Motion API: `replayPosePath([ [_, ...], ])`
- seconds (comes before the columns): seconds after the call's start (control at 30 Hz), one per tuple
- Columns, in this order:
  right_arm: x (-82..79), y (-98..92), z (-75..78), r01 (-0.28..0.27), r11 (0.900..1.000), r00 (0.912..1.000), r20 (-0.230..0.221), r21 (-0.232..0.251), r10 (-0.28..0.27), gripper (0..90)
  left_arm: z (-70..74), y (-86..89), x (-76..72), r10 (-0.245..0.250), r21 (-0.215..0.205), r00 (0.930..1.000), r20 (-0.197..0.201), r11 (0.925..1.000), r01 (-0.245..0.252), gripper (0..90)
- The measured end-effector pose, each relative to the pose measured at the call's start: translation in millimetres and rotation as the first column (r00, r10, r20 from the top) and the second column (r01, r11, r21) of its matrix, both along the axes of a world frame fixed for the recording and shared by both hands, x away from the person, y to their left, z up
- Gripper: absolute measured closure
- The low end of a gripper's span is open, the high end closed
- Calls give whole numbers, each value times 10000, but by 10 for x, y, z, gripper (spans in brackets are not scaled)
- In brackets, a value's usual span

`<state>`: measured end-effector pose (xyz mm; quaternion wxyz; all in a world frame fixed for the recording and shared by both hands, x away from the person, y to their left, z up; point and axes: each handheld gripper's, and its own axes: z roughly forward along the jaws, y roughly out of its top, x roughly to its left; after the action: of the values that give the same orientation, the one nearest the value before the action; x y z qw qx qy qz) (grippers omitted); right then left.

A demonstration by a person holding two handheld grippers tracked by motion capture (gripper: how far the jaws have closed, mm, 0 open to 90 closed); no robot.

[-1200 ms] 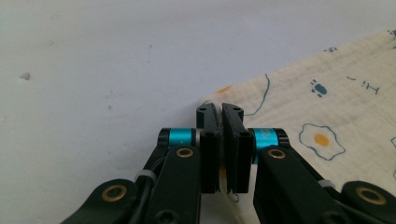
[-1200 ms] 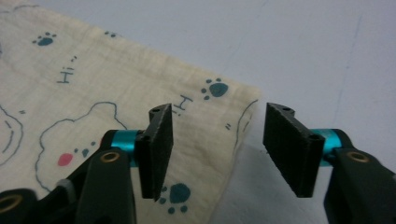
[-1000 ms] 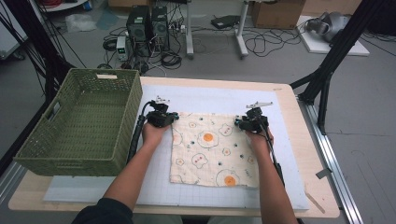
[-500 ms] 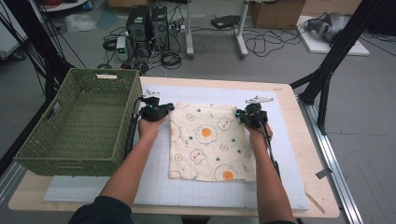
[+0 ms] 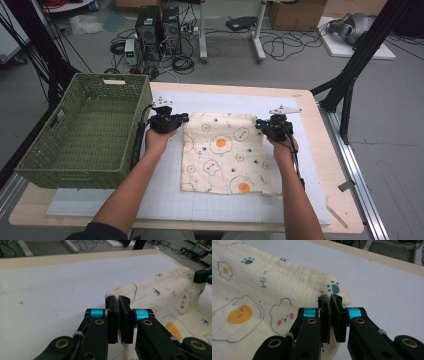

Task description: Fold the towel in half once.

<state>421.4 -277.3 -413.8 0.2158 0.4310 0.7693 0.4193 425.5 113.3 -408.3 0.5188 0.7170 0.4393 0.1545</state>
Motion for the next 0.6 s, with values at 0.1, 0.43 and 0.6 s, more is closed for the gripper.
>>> replayPosePath([
  [0.1, -110, -56, -14, -159, 9992, 9999, -53, 368, 161, 862, 1, 27, -123, -139, -112, 9999, 45, 9998, 139, 858],
  [0.43, -561, -154, 18, -595, 9971, 9977, 337, 475, 580, 862, -10, 59, -592, -1006, -82, 9926, 674, 9948, 1014, 857],
  [0.6, -723, -149, 2, -730, 9972, 9966, 402, 180, 723, 862, -49, 75, -749, -1205, -296, 9905, 663, 9920, 1227, 857],
])
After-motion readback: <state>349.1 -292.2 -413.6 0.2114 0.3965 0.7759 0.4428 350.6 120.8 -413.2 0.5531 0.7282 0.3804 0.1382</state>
